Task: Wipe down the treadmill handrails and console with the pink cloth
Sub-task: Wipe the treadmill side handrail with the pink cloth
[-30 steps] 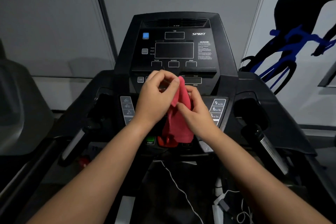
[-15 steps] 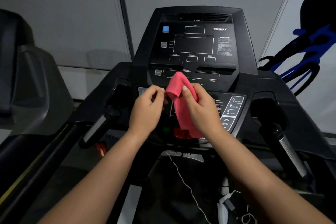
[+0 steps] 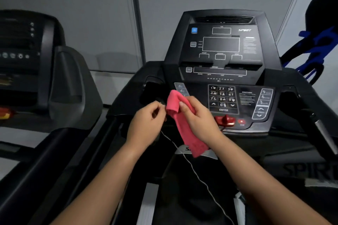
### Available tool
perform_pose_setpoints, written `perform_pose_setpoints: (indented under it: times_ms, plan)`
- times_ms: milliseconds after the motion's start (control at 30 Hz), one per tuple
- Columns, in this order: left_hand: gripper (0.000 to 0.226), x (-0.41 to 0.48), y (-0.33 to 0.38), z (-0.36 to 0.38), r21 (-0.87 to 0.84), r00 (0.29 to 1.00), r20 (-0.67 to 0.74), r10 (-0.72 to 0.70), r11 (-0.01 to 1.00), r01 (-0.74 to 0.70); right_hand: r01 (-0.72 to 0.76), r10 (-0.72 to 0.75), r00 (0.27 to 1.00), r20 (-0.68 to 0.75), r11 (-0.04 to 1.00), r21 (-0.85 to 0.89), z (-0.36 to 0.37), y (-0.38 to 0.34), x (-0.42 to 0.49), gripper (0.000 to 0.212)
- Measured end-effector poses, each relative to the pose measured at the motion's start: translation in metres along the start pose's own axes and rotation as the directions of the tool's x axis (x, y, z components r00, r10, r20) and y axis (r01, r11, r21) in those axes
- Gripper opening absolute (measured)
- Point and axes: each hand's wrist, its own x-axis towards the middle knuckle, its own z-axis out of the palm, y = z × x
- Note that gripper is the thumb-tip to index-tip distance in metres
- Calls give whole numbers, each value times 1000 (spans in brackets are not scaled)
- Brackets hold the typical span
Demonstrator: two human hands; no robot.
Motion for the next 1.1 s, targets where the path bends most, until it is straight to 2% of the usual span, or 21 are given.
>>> perform_pose_setpoints:
  times_ms: [100, 300, 533, 667, 933, 1100]
  plan:
    - [22, -21, -25, -29, 26, 998, 29, -49, 998, 48, -66, 67, 997, 28, 998, -19, 33, -8, -19, 10]
    - [28, -61, -58, -67, -114, 985, 115, -126, 984, 139, -135, 145, 987, 63, 980, -148, 77, -21, -61, 20]
    - [25, -95, -74, -76, -143, 966, 175, -193, 965, 218, -208, 228, 972, 56, 947, -245, 94, -30, -100, 23]
    - [24, -107, -72, -71, -157, 954, 216, -207, 957, 243, -209, 231, 970, 70, 948, -239, 91, -29, -116, 21]
    - [26, -132, -66, -55, -89, 941, 241, -236, 961, 264, -243, 267, 960, 83, 944, -221, 73, -26, -140, 22]
    - [26, -161, -66, -55, 61, 921, 247, -300, 954, 295, -270, 287, 951, 118, 953, -140, 64, -20, -160, 17]
